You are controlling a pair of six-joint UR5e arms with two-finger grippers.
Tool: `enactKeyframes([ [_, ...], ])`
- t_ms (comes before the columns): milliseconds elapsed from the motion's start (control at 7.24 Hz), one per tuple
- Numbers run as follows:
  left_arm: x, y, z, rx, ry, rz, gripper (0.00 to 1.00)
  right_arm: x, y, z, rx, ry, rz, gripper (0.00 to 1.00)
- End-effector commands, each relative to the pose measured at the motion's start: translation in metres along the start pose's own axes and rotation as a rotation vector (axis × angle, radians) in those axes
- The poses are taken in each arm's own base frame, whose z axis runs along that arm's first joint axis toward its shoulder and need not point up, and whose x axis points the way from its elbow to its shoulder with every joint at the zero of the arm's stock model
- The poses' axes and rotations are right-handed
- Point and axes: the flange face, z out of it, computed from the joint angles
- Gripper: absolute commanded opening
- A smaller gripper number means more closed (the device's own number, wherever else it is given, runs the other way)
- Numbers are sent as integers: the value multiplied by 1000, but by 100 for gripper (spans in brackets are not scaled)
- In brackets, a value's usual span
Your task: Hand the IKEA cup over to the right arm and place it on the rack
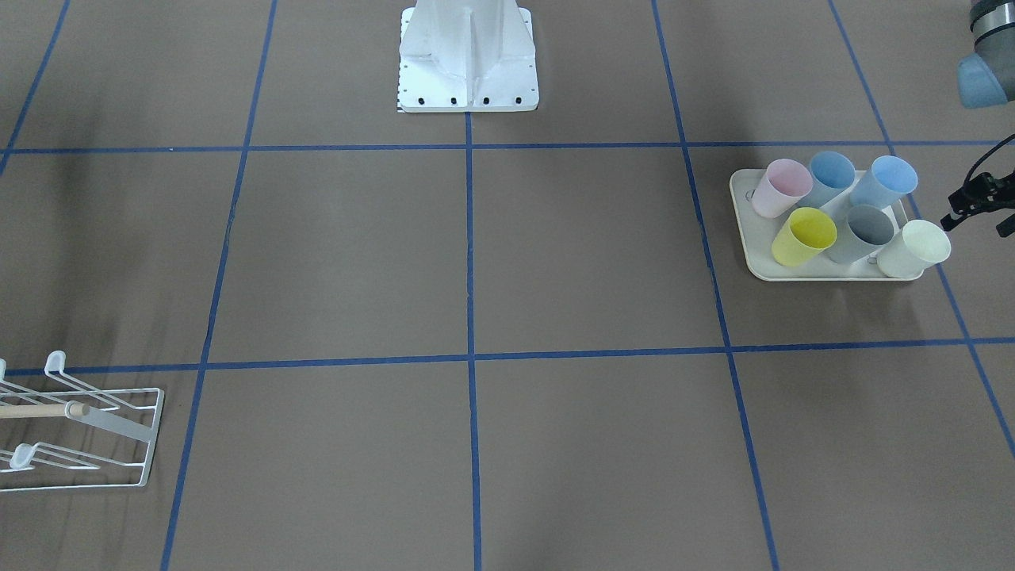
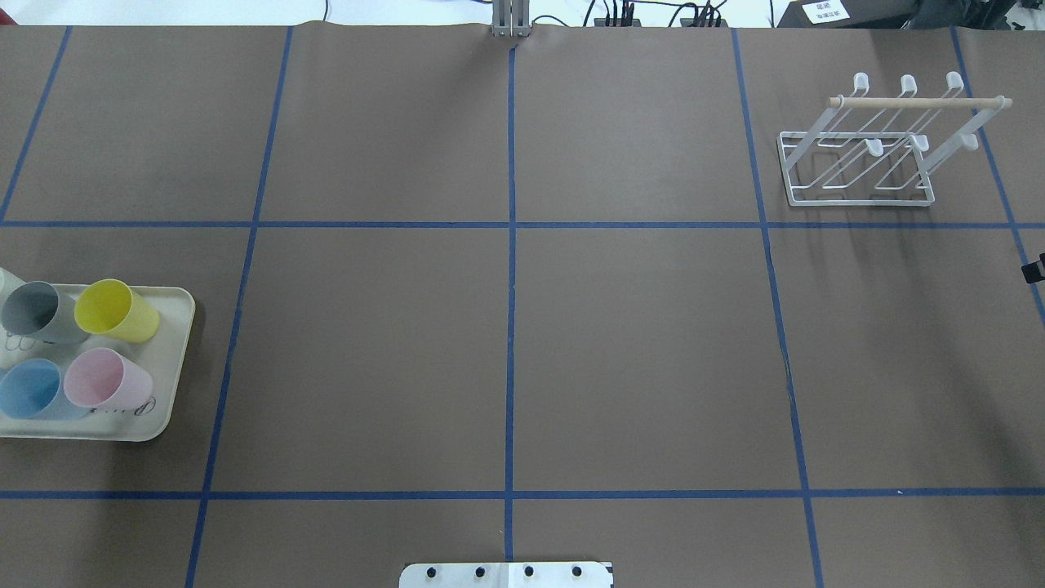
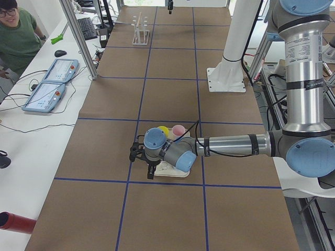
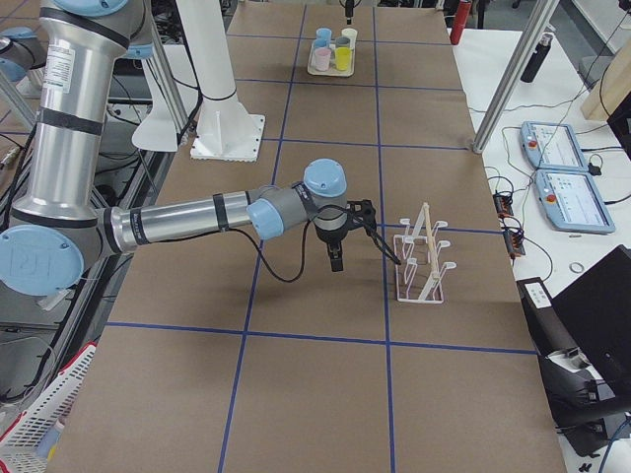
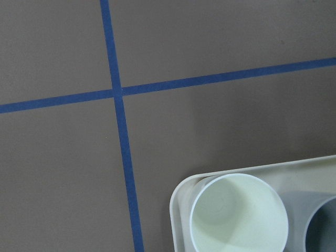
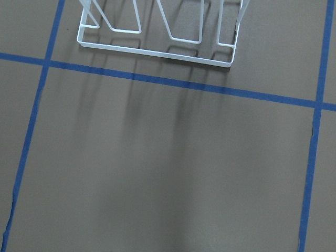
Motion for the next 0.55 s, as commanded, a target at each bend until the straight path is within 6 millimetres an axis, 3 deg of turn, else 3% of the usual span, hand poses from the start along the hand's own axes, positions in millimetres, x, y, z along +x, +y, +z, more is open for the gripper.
enactKeyframes([
  [0, 0, -6, 6, -7, 0, -4, 100, 0, 0, 1, -3, -2, 0, 100],
  [414, 3, -13, 9, -7, 3, 5, 96, 0, 0, 1, -3, -2, 0, 100],
])
